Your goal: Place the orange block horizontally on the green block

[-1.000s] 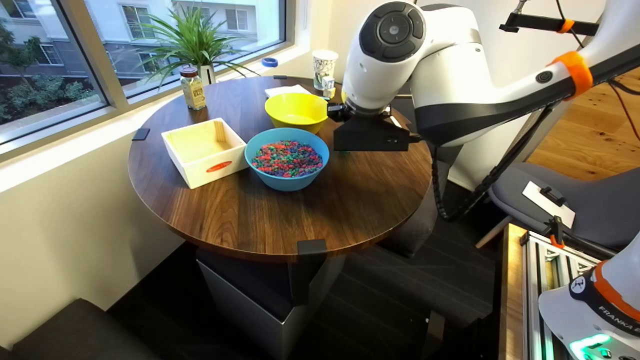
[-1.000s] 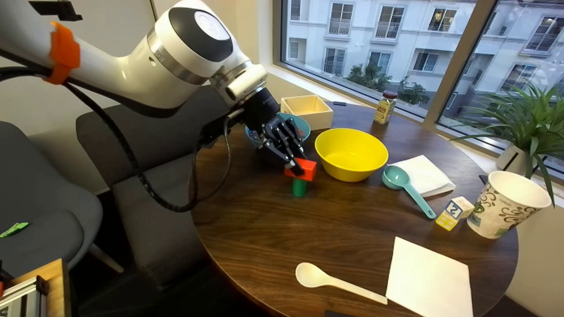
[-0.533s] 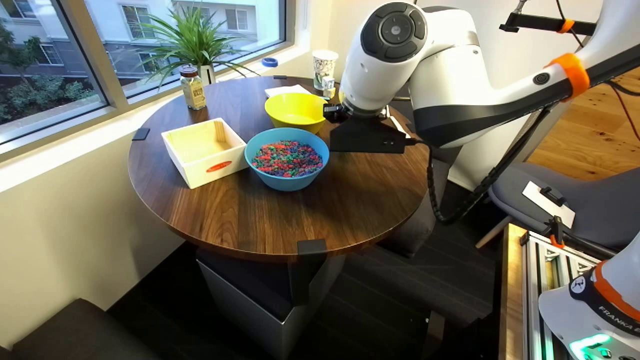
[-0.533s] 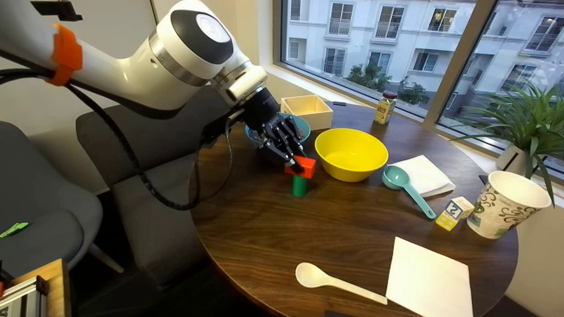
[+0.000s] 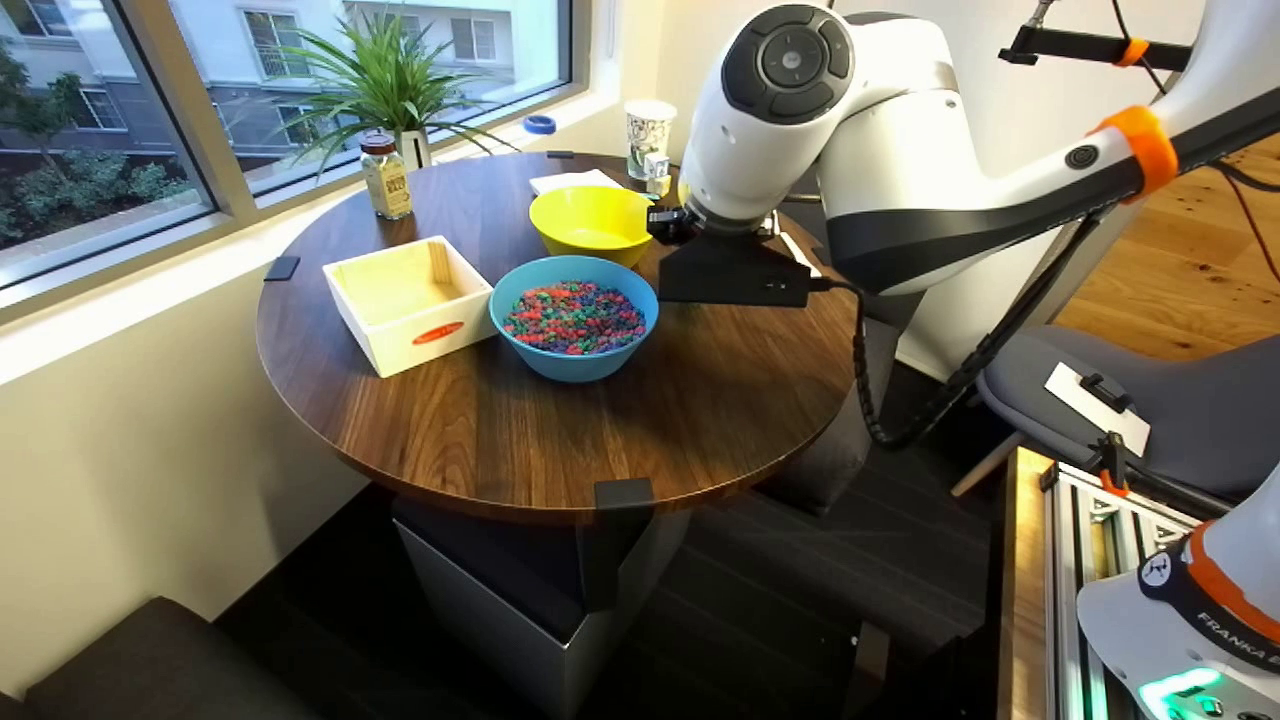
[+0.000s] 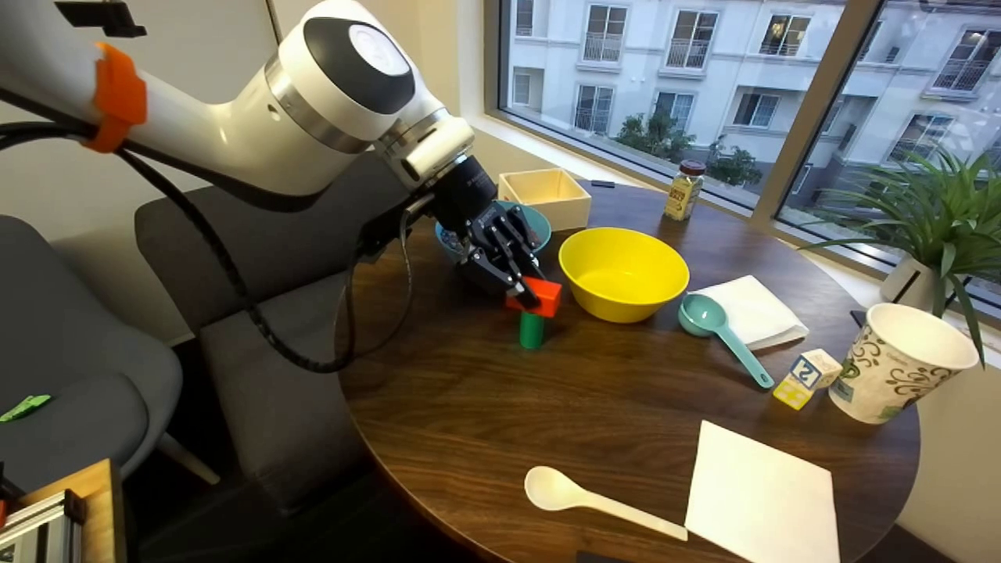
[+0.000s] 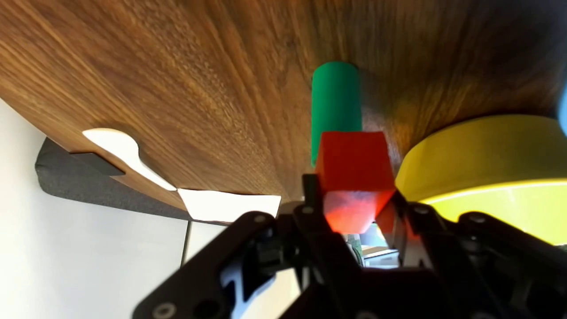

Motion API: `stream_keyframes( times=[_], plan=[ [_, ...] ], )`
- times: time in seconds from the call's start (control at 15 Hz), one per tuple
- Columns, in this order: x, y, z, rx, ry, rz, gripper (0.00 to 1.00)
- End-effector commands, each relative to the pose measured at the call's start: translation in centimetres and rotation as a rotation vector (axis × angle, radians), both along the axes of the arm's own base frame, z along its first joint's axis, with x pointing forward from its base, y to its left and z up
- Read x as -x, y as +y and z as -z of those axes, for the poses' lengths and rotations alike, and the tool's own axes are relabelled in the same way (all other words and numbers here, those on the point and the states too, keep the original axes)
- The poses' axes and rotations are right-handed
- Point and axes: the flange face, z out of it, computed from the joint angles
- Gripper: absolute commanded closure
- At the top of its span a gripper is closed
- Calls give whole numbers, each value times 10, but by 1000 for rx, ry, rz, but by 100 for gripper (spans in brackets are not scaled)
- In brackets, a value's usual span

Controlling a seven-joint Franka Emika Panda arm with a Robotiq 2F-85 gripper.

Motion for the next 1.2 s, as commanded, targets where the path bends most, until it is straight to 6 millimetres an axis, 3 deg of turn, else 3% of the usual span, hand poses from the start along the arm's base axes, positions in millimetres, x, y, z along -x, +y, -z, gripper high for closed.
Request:
stream_keyframes(
  times=[0.0,0.4,0.47,0.53,0.67,0.93,1.0,1.13],
  plan=[
    [0,-1,4,-3,-14,16,92],
    [0,-2,5,-4,-19,26,92],
    [0,-2,5,-5,-19,27,85],
    [0,-2,5,-6,-19,28,43],
    [0,-3,5,-11,-20,31,36],
    [0,-6,-2,-20,-32,41,5],
    [1,-8,-5,-26,-34,43,0],
    [3,-13,-12,-53,-32,43,0]
  ],
)
